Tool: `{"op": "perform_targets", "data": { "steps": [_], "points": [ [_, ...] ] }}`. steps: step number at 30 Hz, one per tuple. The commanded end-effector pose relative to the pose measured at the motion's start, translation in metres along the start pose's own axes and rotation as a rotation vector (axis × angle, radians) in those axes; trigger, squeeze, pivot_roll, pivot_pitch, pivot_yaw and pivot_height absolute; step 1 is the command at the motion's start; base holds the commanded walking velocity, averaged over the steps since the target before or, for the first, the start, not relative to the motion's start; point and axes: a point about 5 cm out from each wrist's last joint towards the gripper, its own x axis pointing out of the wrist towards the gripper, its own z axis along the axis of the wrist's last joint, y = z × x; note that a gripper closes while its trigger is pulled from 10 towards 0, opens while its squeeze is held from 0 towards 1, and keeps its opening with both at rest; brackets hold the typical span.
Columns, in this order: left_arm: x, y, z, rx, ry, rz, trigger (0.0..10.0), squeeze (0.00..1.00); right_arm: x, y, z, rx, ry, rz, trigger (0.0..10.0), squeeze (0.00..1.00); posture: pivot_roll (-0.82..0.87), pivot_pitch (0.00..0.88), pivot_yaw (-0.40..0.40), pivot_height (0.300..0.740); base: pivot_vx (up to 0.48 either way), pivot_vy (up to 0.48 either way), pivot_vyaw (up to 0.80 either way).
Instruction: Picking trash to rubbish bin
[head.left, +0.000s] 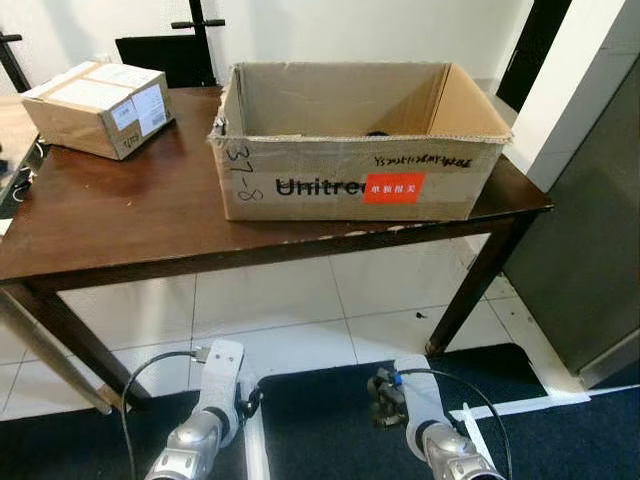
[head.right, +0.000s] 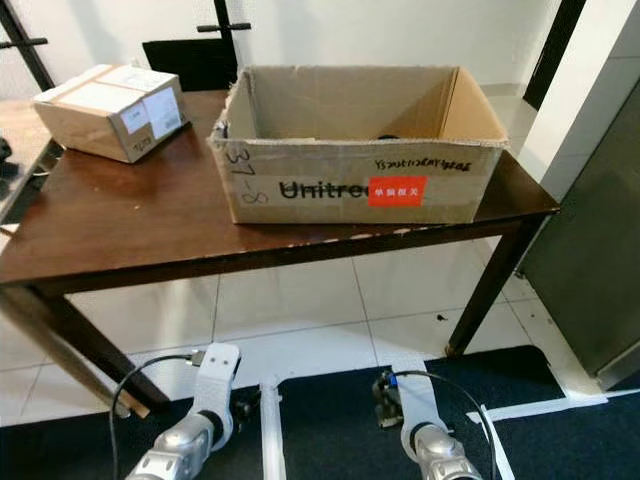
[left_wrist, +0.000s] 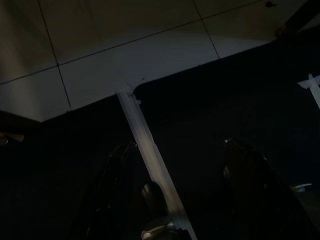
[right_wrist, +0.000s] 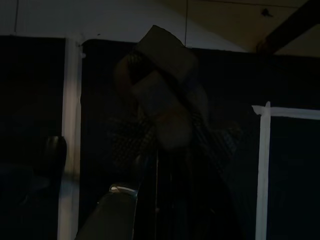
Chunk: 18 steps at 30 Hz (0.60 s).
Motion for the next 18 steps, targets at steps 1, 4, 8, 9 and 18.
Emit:
{"op": "perform_targets", "data": {
  "steps": [1, 4, 8, 9, 18],
  "points": [
    [-0.0018, 0.0011, -0.0076, 0.003, 0.023, 0.001, 10.0, 0.0, -0.0015, 0.0019, -0.0075, 0.005, 0.02, 0.004, 10.0, 0.0, -0.03, 0.074, 0.016, 0.74, -0.371, 0.0, 0.0],
    [-0.0016, 0.0012, -0.0074, 0.001, 0.023, 0.005, 10.0, 0.0, -0.0017, 0.0017, -0.0081, 0.005, 0.022, 0.004, 10.0, 0.0, -0.03, 0.075, 0.016, 0.74, -0.243, 0.0, 0.0],
    [-0.0013, 0.0019, -0.0066, -0.008, 0.023, 0.013, 10.0, 0.0, -0.0017, 0.0016, -0.0084, 0.006, 0.023, 0.004, 10.0, 0.0, -0.03, 0.076, 0.018, 0.74, 0.0, 0.0, 0.0],
    [-0.0012, 0.002, -0.0064, -0.01, 0.022, 0.014, 10.0, 0.0, -0.0017, 0.0016, -0.0084, 0.006, 0.023, 0.004, 10.0, 0.0, -0.03, 0.076, 0.018, 0.74, 0.0, 0.0, 0.0],
    [-0.0011, 0.0045, -0.0074, 0.002, 0.046, 0.026, 10.0, 0.0, -0.0015, 0.0021, -0.0076, 0.008, 0.02, 0.007, 10.0, 0.0, -0.03, 0.08, 0.017, 0.74, 0.0, 0.0, 0.0]
  ]
}}
